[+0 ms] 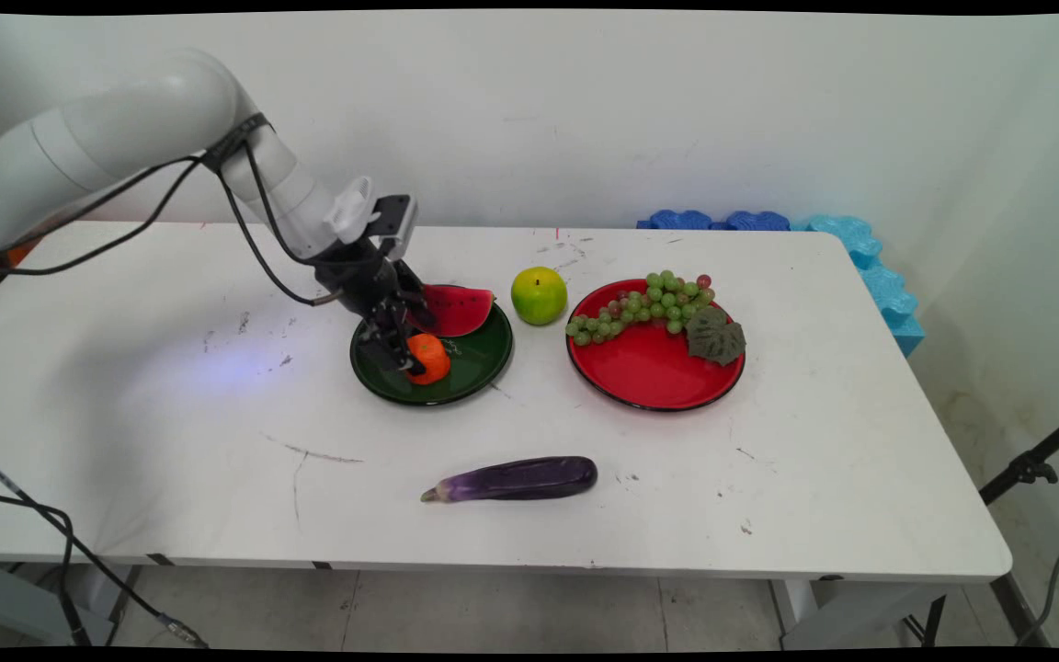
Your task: Pick up the mandarin from the green plate, then place the picked object on the table
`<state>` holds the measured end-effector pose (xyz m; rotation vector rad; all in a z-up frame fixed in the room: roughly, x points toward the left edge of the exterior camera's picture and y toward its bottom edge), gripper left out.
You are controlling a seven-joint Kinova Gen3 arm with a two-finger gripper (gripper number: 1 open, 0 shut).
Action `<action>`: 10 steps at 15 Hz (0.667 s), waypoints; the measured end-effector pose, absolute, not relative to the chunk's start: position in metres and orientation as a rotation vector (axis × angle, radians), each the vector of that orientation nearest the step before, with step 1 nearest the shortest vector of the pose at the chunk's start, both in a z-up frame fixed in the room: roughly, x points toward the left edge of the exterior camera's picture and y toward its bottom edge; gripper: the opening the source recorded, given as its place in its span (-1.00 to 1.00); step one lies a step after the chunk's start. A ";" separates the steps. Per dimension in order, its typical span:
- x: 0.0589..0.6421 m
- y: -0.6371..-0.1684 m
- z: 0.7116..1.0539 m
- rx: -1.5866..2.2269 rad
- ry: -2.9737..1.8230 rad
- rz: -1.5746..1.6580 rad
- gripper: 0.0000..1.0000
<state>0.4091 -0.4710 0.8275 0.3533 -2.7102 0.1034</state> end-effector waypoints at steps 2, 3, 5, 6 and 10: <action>0.407 -0.472 0.824 0.337 -2.712 0.098 -1.00; 0.406 -0.472 0.823 0.321 -2.712 0.096 -1.00; 0.404 -0.472 0.823 0.297 -2.710 0.094 -1.00; 0.403 -0.471 0.826 0.288 -2.707 0.093 -1.00; 0.396 -0.470 0.853 0.286 -2.684 0.101 -1.00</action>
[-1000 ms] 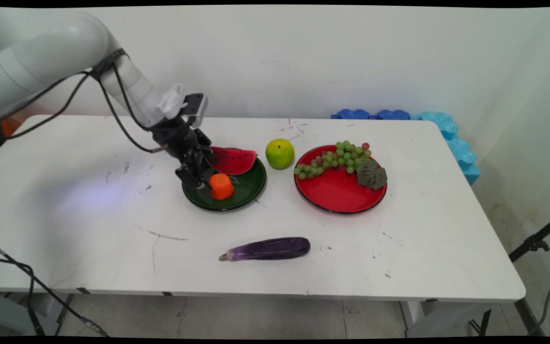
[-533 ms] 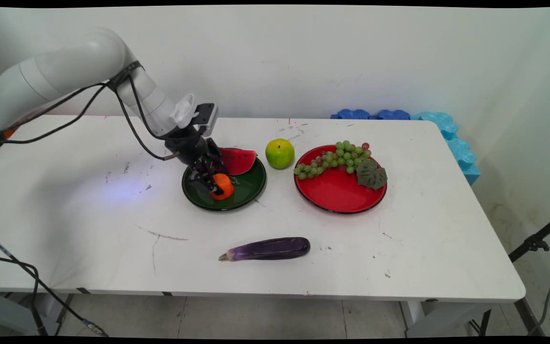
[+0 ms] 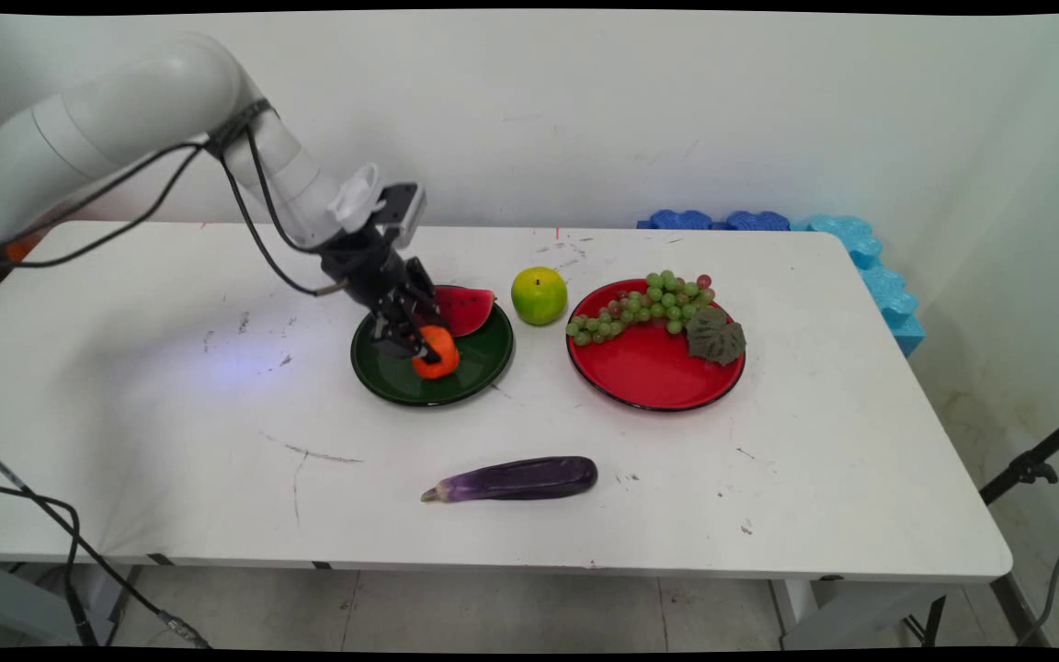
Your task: Place the picked object on the table
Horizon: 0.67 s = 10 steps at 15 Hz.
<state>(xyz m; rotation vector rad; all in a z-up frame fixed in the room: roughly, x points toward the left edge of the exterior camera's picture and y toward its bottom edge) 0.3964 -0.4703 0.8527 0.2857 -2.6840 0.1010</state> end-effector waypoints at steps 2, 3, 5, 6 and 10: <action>0.390 -0.469 0.882 0.294 -2.658 0.117 -1.00; 0.387 -0.468 0.897 0.300 -2.644 0.125 -1.00; 0.381 -0.467 0.920 0.312 -2.622 0.136 -1.00; 0.376 -0.466 0.934 0.325 -2.606 0.143 -1.00; 0.358 -0.463 0.964 0.398 -2.554 0.148 -1.00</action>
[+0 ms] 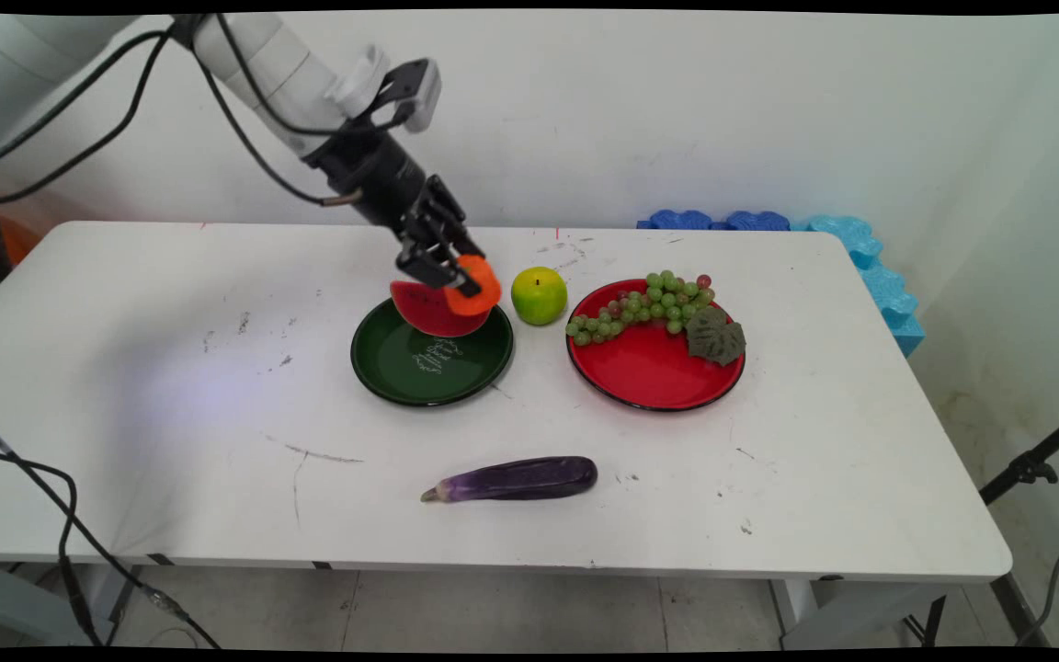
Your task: Place the picked object on the table
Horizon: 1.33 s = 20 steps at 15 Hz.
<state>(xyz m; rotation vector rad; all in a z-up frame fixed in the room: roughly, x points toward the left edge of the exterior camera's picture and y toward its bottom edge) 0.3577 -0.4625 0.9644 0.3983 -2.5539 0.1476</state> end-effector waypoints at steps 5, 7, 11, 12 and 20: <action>0.332 -0.462 0.957 0.523 -2.502 0.143 -1.00; 0.320 -0.459 0.941 0.553 -2.496 0.141 -1.00; 0.295 -0.441 0.896 0.565 -2.521 0.111 -1.00; 0.290 -0.436 0.886 0.566 -2.529 0.104 -1.00; 0.270 -0.417 0.831 0.592 -2.564 0.116 -1.00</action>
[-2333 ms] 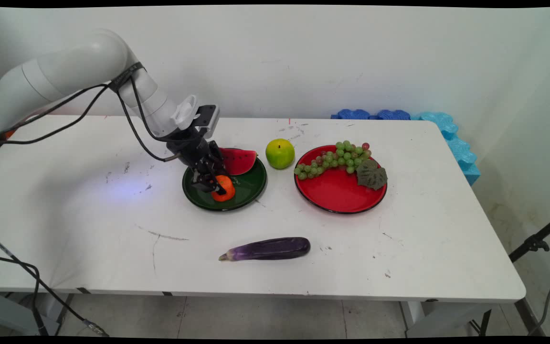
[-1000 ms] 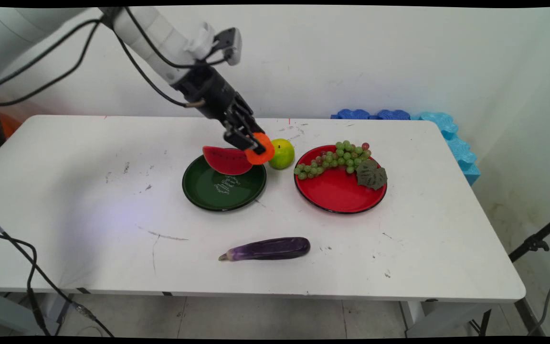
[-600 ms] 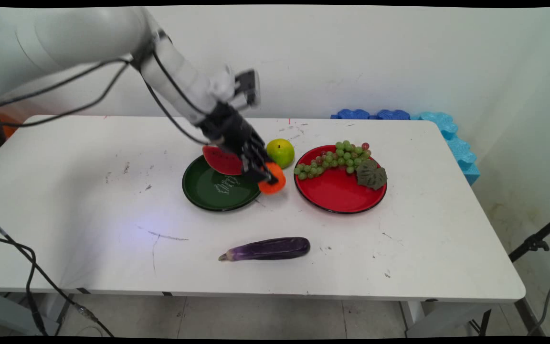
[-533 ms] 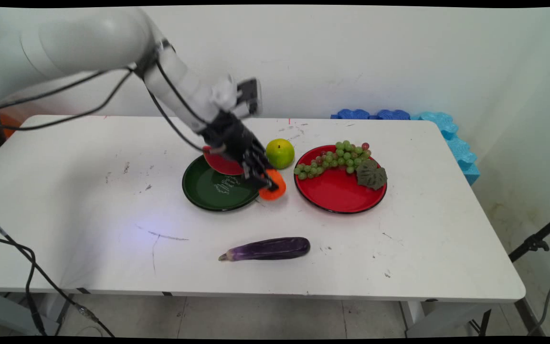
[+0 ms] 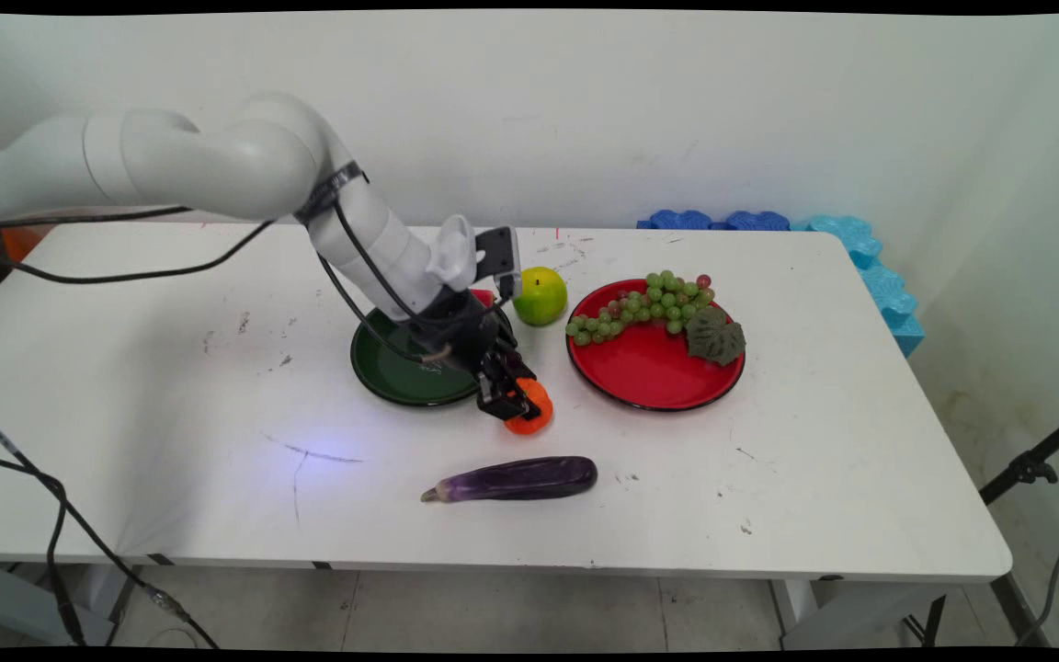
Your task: Place the picked object on the table
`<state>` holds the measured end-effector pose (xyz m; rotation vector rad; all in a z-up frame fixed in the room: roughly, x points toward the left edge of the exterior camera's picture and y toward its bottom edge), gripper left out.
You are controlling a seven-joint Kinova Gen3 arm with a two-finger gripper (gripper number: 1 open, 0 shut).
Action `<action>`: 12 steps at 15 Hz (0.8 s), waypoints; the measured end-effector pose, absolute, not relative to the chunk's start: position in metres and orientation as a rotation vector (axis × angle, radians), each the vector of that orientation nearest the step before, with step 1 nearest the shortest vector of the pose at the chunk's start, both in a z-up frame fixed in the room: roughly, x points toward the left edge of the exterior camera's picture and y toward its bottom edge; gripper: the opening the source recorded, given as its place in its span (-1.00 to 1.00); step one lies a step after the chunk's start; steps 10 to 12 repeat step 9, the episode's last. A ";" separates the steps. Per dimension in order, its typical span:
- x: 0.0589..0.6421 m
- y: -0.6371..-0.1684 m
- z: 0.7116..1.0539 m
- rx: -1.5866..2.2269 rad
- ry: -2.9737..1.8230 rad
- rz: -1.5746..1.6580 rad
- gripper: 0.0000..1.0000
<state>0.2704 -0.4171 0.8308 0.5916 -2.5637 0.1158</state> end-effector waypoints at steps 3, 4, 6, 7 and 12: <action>0.266 -0.416 0.820 0.613 -2.562 0.133 -1.00; 0.266 -0.416 0.818 0.621 -2.562 0.139 -1.00; 0.265 -0.415 0.816 0.629 -2.562 0.147 1.00; 0.264 -0.415 0.816 0.635 -2.560 0.149 1.00; 0.263 -0.414 0.820 0.646 -2.550 0.154 1.00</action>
